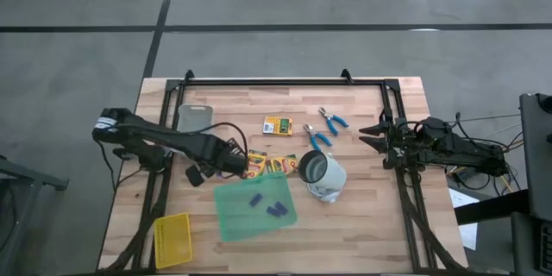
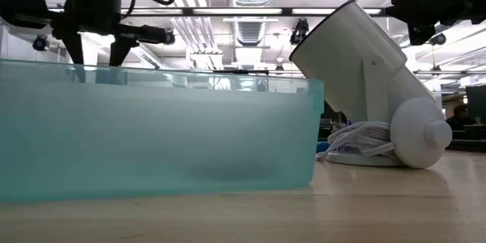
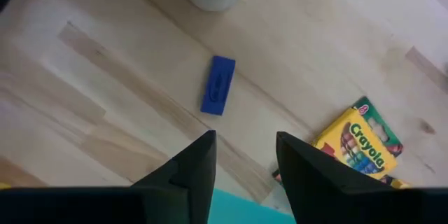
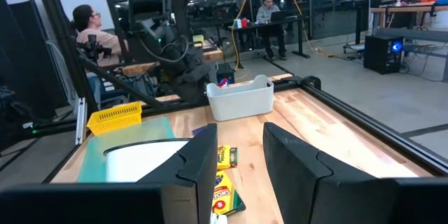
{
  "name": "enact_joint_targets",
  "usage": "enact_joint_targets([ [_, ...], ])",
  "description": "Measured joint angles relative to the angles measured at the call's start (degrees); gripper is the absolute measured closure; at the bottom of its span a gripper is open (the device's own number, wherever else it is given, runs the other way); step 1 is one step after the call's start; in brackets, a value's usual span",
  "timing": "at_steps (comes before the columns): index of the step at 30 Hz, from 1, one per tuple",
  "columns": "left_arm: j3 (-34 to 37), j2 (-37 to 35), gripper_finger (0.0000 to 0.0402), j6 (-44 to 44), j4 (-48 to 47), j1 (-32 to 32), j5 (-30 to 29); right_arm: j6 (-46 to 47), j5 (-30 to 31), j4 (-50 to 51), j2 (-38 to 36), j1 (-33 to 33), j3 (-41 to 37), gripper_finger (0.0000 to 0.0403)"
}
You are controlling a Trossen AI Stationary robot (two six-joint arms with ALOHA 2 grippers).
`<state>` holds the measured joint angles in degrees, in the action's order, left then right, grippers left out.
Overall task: Pick & Place School Supplies
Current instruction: Put the blue eraser into the green bin
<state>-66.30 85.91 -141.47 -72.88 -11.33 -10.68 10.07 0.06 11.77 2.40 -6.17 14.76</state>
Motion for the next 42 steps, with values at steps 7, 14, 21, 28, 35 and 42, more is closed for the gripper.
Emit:
enact_joint_targets([
  [7, 0.0, -0.1, 0.0246, 2.0, 0.3, -0.7, 0.7, 0.0, 0.0, 0.0, 0.0, 0.0, 0.0, 0.0289],
  [14, 0.0, 2.6, 0.0233, 2.1, 0.9, -1.6, 1.6, 0.0, 0.0, 0.0, 0.0, 0.0, 0.0, 0.0289],
  [21, 0.1, 4.2, 0.0234, 3.4, 1.5, -1.6, 2.0, 0.0, 0.0, 0.0, 0.0, 0.0, 0.0, 0.0289],
  [28, 0.1, 3.9, 0.0234, 4.9, -1.3, -1.6, 2.6, 0.0, 0.0, 0.0, 0.0, 0.0, 0.0, 0.0289],
  [35, 0.3, 3.5, 0.0234, 5.1, -1.1, -1.7, 2.6, 0.0, 0.0, 0.0, 0.0, 0.0, 0.0, 0.0289],
  [42, 3.7, 1.9, 0.0234, 5.4, 3.7, -1.9, 2.6, 0.0, 0.0, 0.0, 0.0, 0.0, 0.0, 0.0289],
])
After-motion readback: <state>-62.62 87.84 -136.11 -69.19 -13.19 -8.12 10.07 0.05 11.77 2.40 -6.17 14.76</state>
